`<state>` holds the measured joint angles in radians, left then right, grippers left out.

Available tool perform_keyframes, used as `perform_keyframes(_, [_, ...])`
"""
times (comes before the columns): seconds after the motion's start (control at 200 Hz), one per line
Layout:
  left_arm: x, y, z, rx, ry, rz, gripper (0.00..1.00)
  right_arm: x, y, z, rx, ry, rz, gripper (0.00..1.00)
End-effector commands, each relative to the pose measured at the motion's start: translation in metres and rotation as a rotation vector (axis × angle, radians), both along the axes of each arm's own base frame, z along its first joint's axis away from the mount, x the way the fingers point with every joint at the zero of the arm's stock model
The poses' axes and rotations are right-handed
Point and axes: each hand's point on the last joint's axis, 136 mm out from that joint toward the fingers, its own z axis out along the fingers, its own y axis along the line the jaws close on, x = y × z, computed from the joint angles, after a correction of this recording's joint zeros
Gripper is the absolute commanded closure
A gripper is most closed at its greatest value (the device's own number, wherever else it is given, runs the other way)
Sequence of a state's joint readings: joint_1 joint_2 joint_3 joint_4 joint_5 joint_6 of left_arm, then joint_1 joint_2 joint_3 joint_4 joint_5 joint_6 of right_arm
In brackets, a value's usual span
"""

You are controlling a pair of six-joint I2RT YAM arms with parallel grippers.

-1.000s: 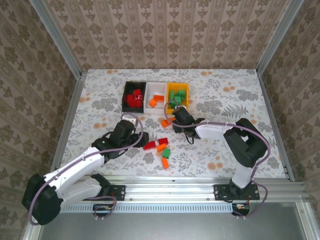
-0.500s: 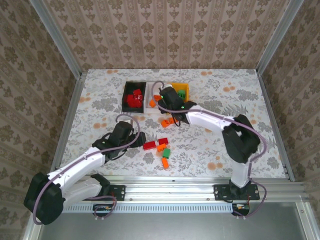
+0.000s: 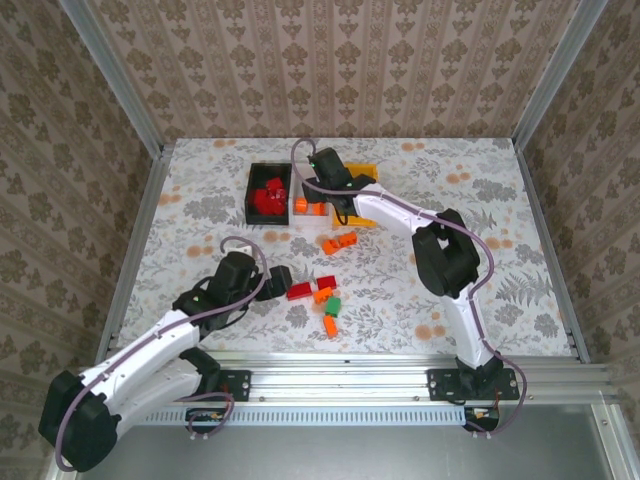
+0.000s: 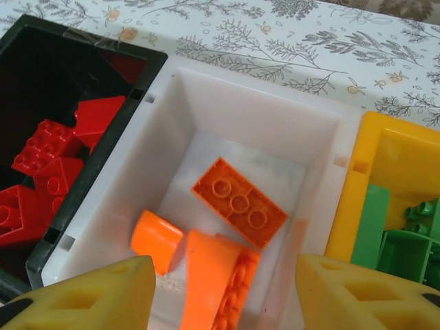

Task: Sort the legos into containers by color

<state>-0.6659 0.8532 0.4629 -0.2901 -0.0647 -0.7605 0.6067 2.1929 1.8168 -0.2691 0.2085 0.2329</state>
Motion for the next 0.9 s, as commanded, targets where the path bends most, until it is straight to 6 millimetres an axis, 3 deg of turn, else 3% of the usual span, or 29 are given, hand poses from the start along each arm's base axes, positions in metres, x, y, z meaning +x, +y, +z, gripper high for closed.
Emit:
perform_keyframes(0.0, [0.001,0.001,-0.005,-0.004,0.012,0.012,0.00,-0.020,-0.001,0.028,-0.011,-0.020,0.032,0.42])
perform_keyframes(0.135, [0.004,-0.004,-0.008,-0.008,0.025,0.001,0.00,-0.064,-0.005,0.033,-0.018,-0.025,0.045,0.43])
perform_keyframes(0.25, [0.005,-0.003,-0.014,0.000,0.027,0.015,0.00,-0.108,-0.022,0.006,-0.020,0.033,0.007,0.43])
perform_keyframes(0.37, [0.006,-0.006,-0.017,-0.005,0.034,0.005,0.00,-0.132,-0.051,-0.015,0.015,0.090,-0.096,0.36])
perform_keyframes(0.525, [0.009,-0.012,-0.018,-0.012,0.045,-0.013,0.00,-0.136,-0.065,-0.033,0.117,0.164,-0.181,0.29])
perform_keyframes(0.67, [0.009,-0.015,-0.018,-0.018,0.050,-0.018,0.00,-0.123,-0.074,-0.052,0.207,0.208,-0.292,0.26])
perform_keyframes(0.895, [0.006,-0.011,-0.019,-0.018,0.046,-0.012,0.00,-0.108,-0.068,-0.069,0.276,0.211,-0.367,0.26])
